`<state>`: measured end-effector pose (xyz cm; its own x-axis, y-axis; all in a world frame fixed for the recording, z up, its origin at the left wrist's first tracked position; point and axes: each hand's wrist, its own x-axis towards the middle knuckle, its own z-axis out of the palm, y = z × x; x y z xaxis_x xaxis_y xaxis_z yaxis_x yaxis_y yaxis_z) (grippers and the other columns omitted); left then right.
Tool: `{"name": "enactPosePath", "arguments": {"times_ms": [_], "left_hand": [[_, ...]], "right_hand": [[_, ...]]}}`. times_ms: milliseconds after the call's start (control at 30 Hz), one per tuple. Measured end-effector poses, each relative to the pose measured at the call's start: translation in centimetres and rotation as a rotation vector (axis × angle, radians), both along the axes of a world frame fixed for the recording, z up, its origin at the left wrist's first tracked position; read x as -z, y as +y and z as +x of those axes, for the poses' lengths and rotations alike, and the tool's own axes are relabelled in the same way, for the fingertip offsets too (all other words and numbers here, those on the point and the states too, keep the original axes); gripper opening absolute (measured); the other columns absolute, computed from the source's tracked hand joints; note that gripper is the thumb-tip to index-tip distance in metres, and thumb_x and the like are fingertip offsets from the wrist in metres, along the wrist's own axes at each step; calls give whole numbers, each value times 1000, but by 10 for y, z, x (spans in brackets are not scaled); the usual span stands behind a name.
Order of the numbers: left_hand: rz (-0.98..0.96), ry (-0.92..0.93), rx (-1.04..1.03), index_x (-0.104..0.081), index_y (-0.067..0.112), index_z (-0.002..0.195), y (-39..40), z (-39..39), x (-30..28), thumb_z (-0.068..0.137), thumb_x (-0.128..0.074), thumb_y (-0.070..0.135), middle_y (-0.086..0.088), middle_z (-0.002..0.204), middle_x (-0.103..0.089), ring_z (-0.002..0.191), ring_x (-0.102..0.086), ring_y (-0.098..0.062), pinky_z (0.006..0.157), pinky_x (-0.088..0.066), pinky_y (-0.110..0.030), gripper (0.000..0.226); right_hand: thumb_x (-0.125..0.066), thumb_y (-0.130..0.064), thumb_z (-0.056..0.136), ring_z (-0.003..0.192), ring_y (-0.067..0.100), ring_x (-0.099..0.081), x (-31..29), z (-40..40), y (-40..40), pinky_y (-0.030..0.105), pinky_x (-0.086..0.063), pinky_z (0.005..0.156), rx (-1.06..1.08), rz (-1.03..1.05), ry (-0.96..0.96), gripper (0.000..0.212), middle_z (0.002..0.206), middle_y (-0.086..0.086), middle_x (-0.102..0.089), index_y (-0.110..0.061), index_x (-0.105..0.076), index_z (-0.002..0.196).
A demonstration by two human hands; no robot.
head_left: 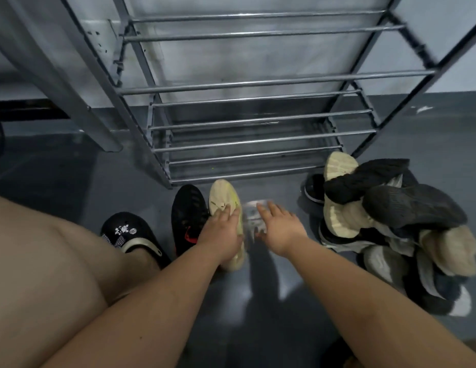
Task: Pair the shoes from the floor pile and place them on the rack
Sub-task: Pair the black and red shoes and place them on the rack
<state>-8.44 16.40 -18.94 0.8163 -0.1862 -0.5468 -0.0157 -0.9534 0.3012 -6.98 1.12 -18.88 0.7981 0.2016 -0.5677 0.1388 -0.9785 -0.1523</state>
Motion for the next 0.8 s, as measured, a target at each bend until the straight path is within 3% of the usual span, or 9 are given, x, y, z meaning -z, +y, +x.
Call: {"name": "enactPosePath", "arguments": {"times_ms": [267, 500, 800], "left_hand": [[146, -167, 400, 7, 20, 151, -36, -17, -24, 98, -32, 44, -6, 160, 10, 148, 6, -23, 119, 4, -37, 70], [154, -242, 534, 3, 21, 152, -83, -2, -50, 97, -34, 45, -6, 160, 10, 148, 7, -23, 119, 3, -36, 71], [108, -308, 652, 2, 20, 152, -171, 37, -81, 97, -31, 49, -5, 160, 7, 148, 3, -22, 120, 1, -36, 70]], "right_hand": [[-38, -46, 97, 148, 27, 4, -31, -35, -69, 44, -4, 119, 9, -163, -160, 73, 161, 9, 8, -21, 2, 153], [-40, -47, 96, 149, 26, 1, -63, -52, -146, 45, -5, 120, 237, -164, -324, 73, 161, 7, 2, -23, -3, 153], [-28, -61, 94, 148, 26, -6, -62, -65, -230, 42, -7, 120, 581, -133, -305, 74, 161, 8, -7, -23, -5, 153]]}}
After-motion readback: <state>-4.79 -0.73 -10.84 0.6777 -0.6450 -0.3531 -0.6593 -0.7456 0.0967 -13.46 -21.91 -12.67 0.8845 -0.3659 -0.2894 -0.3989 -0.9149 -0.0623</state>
